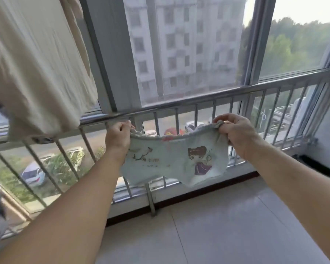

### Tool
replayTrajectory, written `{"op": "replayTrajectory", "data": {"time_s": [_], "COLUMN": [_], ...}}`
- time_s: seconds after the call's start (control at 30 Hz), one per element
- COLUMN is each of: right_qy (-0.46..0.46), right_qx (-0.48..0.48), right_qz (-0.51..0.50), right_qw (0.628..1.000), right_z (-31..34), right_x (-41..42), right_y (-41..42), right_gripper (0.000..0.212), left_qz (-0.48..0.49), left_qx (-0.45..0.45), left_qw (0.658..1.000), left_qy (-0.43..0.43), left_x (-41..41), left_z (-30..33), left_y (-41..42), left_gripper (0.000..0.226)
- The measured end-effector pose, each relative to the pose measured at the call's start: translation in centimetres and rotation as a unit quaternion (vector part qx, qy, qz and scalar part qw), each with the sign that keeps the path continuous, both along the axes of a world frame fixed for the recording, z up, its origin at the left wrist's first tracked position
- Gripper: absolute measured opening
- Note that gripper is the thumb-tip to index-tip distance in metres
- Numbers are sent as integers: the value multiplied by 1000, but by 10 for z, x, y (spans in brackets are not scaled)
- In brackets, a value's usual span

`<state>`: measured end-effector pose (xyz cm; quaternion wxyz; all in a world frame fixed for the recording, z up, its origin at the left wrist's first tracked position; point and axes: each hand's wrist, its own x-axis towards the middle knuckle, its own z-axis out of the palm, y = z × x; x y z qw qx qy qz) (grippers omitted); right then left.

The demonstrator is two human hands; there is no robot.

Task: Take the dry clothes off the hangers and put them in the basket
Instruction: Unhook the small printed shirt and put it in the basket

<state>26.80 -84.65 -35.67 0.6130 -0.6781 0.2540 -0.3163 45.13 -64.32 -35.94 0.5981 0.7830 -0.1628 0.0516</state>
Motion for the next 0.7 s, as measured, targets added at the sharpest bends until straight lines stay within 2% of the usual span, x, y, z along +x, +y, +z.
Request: {"op": "replayTrajectory", "data": {"time_s": [0.07,0.13,0.2,0.3,0.37,0.43,0.5,0.6,0.7], "right_qy": [8,44,82,152,193,232,257,286,295], "right_qx": [30,9,-30,-63,-83,-116,-148,-172,-160], "right_qz": [4,8,23,56,69,78,79,93,115], "right_qw": [1000,999,996,985,975,963,952,938,935], "right_z": [-27,-52,-71,-96,-107,-116,-121,-127,-129], "right_x": [-6,-13,-18,-22,-23,-24,-26,-26,-23], "right_y": [4,8,9,10,13,14,16,21,31], "right_gripper": [35,35,37,41,43,42,39,34,31], "left_qz": [-36,-99,-169,-257,-306,-338,-349,-305,-237], "left_qx": [2,-3,-3,23,42,74,104,148,134], "left_qw": [997,983,960,924,900,880,869,887,910], "left_qy": [65,152,223,282,308,326,334,313,314], "left_x": [-10,-21,-28,-32,-35,-37,-40,-46,-50], "left_z": [-30,-51,-63,-84,-95,-101,-105,-115,-126], "left_y": [17,34,50,68,79,87,93,96,98], "left_gripper": [27,30,44,71,73,70,55,18,10]}}
